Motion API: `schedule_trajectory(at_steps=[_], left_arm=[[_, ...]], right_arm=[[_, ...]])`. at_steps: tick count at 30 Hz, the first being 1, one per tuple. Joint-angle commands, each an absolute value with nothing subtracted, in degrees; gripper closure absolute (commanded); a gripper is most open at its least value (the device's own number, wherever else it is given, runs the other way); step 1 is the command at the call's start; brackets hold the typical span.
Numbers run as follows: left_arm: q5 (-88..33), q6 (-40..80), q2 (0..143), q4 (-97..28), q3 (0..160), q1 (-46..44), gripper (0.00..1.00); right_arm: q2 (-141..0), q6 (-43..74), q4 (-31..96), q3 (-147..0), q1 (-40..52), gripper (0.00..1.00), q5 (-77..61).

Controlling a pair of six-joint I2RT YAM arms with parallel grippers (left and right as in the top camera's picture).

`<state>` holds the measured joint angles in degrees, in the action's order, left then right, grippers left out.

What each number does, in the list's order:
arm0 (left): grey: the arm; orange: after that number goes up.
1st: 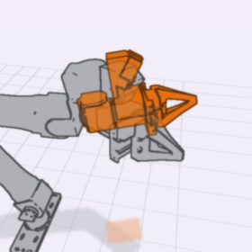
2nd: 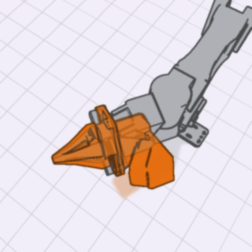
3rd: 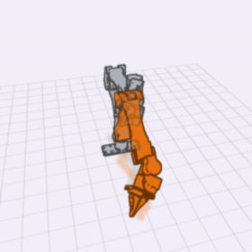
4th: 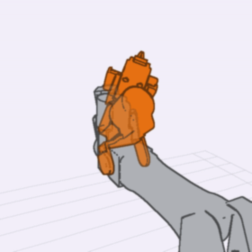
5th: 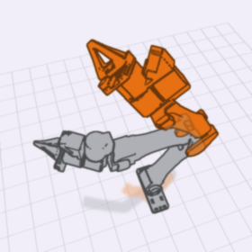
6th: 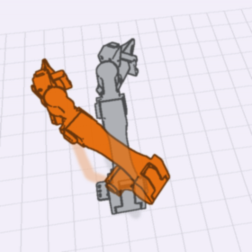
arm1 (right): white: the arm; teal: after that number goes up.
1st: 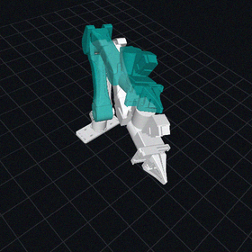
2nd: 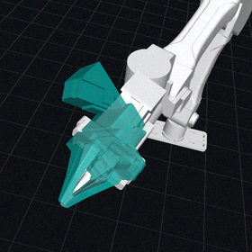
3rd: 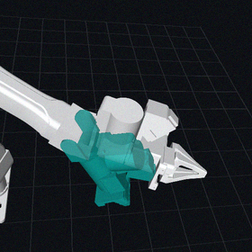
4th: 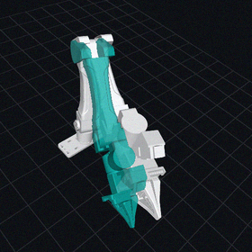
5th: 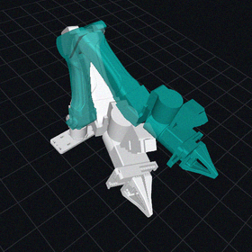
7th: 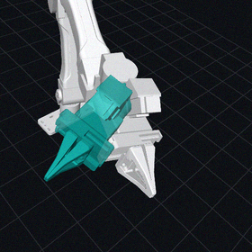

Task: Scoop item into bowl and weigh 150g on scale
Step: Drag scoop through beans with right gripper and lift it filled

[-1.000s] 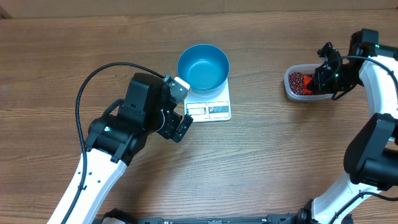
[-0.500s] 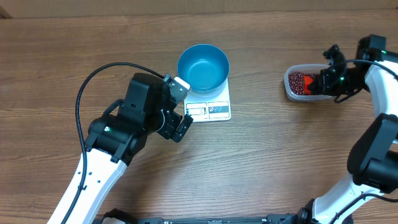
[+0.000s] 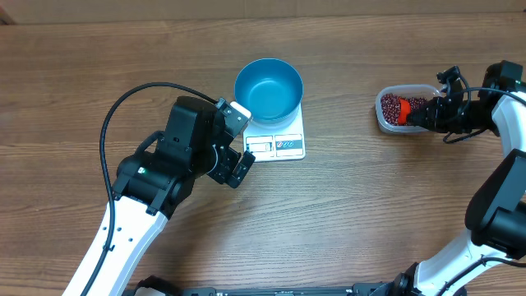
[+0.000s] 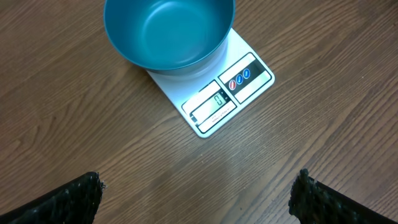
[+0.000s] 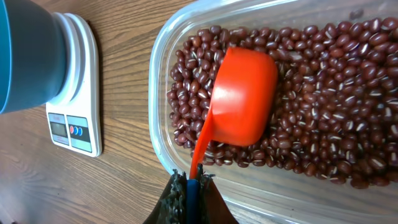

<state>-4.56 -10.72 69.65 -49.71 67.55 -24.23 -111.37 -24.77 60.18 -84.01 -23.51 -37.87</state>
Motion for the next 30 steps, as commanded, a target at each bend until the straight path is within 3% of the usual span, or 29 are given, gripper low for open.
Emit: schedule_trajectory(at_steps=[1,30], left_arm=[[-5.56,-11.6,69.1,-49.5,68.86,-23.92,0.0],[-5.56,-11.6,69.1,-49.47,68.86,-23.92,0.0]], right_arm=[[-110.59,-25.52,60.05,-82.24,-23.55,0.96,-40.23],[-110.59,-22.31,61.6,-81.73,-33.89,0.96,-54.74]])
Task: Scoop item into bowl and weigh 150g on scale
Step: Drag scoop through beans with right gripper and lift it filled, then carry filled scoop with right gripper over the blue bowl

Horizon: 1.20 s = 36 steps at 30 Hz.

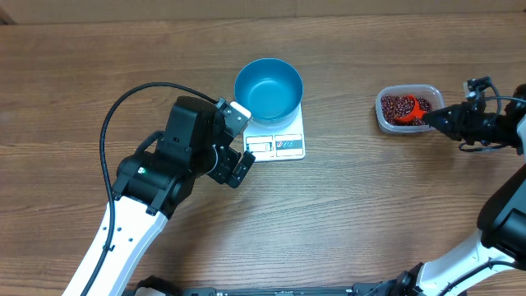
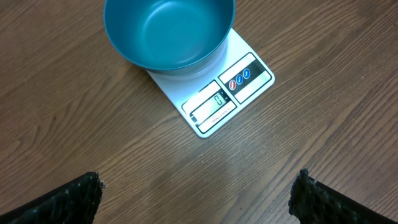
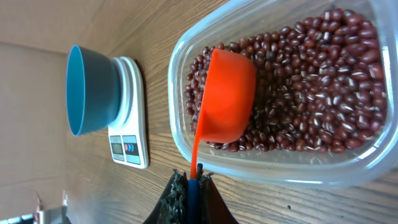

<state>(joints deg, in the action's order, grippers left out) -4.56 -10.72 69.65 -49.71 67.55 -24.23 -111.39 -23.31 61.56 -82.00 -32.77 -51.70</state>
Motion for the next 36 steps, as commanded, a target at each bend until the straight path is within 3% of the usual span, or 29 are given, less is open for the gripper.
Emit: schedule_trajectory(at_steps=[1,36], left_arm=[[-5.56,-11.6,69.1,-49.5,68.86,-23.92,0.0],[-5.56,-11.6,69.1,-49.5,68.86,-23.92,0.0]], right_arm=[[-110.59,-22.33,61.69,-81.73,-34.3,0.96,-55.51],[-110.54,-23.35,67.31,-81.78,-37.12,0.96,-74.39]])
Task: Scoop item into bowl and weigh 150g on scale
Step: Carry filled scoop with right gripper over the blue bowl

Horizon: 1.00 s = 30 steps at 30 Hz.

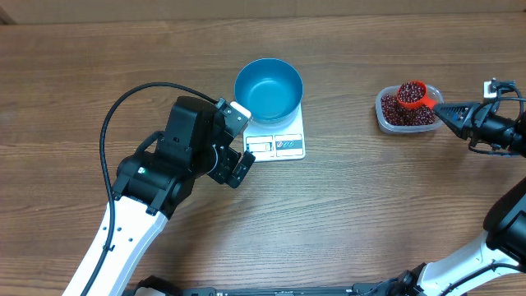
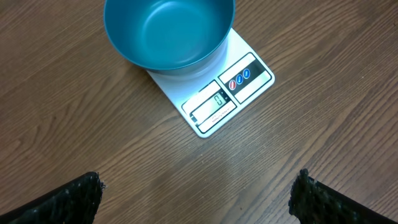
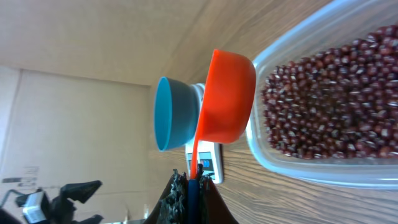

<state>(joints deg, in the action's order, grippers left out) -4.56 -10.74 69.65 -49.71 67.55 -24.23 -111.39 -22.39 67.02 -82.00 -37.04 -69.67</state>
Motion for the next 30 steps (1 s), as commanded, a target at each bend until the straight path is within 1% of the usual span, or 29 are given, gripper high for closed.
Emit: schedule_trajectory(at_steps=[1,10,21,24,30], left_arm=[[-5.56,-11.57,69.1,-49.5,68.86,-23.92,0.0],[-5.56,-11.6,69.1,-49.5,68.86,-23.92,0.0],[-5.56,-11.6,69.1,-49.5,68.86,-23.92,0.0],[-5.56,-11.6,69.1,-49.5,68.86,-23.92,0.0],[-5.56,-11.6,69.1,-49.5,68.86,-23.92,0.0]], right_arm=[[-110.48,-24.4,67.94,-81.8,-36.86,0.96,-75.2],[-108.14,-24.97,68.9,-81.82,-32.03,0.96,-79.4],[-107.68,-23.59,68.2,-85.27,-19.68,0.96,-80.88],[-107.68,-19.73,65.25,-86.21,-15.59,0.96,-80.9],[-107.68,-7.94,53.41,-86.67,-8.34,0.97,-79.7]])
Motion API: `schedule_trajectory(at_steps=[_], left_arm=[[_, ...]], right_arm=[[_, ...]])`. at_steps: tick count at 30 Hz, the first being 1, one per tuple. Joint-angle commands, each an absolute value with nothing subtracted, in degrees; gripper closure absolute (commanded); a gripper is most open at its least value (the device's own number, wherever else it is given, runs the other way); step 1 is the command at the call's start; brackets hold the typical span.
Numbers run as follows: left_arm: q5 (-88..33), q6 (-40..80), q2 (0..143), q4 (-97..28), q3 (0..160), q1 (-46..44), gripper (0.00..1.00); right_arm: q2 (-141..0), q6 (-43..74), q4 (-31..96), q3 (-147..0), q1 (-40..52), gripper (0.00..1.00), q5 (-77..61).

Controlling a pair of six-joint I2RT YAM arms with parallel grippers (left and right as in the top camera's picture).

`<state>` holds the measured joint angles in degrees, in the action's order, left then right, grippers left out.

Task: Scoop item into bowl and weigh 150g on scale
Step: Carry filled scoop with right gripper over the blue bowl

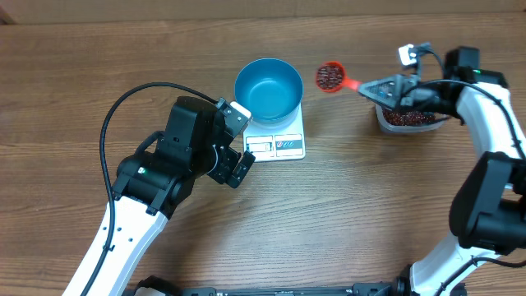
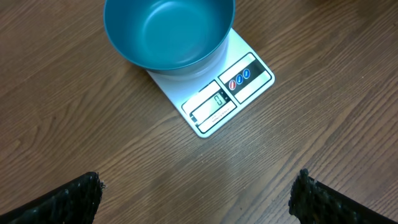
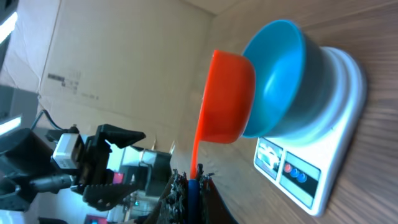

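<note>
An empty blue bowl [image 1: 269,89] stands on the white scale [image 1: 288,145], whose display [image 2: 210,104] reads 0. My right gripper [image 1: 380,85] is shut on the handle of an orange scoop [image 1: 331,76] filled with red beans, held in the air just right of the bowl's rim. In the right wrist view the scoop [image 3: 226,98] hangs beside the bowl [image 3: 283,78]. The clear tub of red beans [image 1: 405,117] lies under the right arm. My left gripper [image 1: 237,168] is open over bare wood in front of the scale, holding nothing.
A black cable [image 1: 131,99] loops over the table left of the left arm. A cardboard wall [image 3: 124,56] stands behind the table's far edge.
The right gripper has carried the filled scoop from above the bean tub leftward to just right of the bowl's rim. The left arm, the bowl and the scale reading are unchanged.
The scoop first lay face down in the beans inside the tub, held by the right gripper. Then it was tilted at the tub's edge. Later it was lifted above the tub full of beans, and now hangs beside the bowl. The left arm stayed still.
</note>
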<state>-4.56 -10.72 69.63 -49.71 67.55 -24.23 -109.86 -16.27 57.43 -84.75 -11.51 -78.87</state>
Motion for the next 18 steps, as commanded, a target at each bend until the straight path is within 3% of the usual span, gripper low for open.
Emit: schedule_trajectory(at_steps=[1,9,18], left_arm=[[-5.56,-11.6,69.1,-49.5,68.86,-23.92,0.0],[-5.56,-11.6,69.1,-49.5,68.86,-23.92,0.0],[-5.56,-11.6,69.1,-49.5,68.86,-23.92,0.0]], right_arm=[[-107.68,-5.32,50.94,-86.72,-7.22,0.96,-78.85],[-107.68,9.52,36.16,-86.76,0.1,0.96,-69.23],[-107.68,10.41,34.33,-88.47,7.57,0.96,-57.58]])
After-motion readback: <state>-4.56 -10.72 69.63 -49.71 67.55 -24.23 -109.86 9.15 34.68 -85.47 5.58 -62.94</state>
